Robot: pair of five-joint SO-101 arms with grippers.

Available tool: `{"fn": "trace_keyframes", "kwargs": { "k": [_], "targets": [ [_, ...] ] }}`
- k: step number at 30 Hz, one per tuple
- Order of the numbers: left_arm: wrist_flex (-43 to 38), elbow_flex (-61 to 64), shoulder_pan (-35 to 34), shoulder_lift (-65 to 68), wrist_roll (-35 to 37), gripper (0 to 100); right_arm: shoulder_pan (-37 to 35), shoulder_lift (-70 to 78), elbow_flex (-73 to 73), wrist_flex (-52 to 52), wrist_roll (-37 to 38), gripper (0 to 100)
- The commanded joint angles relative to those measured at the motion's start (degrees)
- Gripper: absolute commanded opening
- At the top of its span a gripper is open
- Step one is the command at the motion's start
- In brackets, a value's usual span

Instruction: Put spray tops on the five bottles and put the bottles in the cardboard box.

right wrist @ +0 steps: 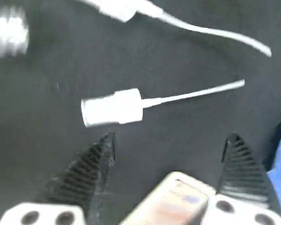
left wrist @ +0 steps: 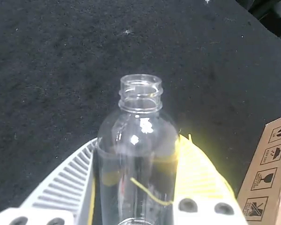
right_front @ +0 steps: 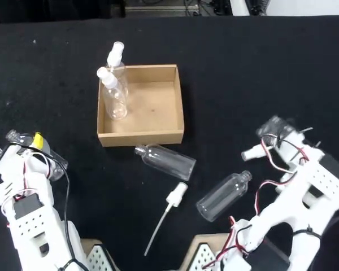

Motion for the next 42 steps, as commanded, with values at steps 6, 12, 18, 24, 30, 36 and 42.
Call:
{"fn": "trace_keyframes", "kwargs": {
  "k": [6,12,18,24,30,36,42],
  "targets": [
    [-1.41,-1.1,-0.75,-1.32,-0.09,3,2.2,0.22,2.07,-4.75,18.81,31.8],
    [-1.41,-1.1,-0.75,-1.32,-0.09,3,2.64,4.97,8.31,-16.44,21.98,31.8],
    [-1.41,-1.1,-0.75,-1.32,-0.09,3,2.37,12.97,6.64,-19.52,21.98,31.8],
    [-1.41,-1.19,-0.75,-1.32,-0.09,3,2.11,19.74,4.0,-19.52,20.04,23.5],
    [-1.41,-1.27,-0.66,-1.32,-0.09,3,-1.05,18.77,1.01,-16.09,-0.88,18.8],
    [-1.41,-1.27,-0.66,-1.32,-0.09,3,-1.58,13.05,-4.26,-1.49,-26.64,18.8],
    [-1.41,-1.1,-0.66,-1.32,-0.09,3,-1.05,11.65,-6.73,6.59,-44.92,18.8]
  ]
}}
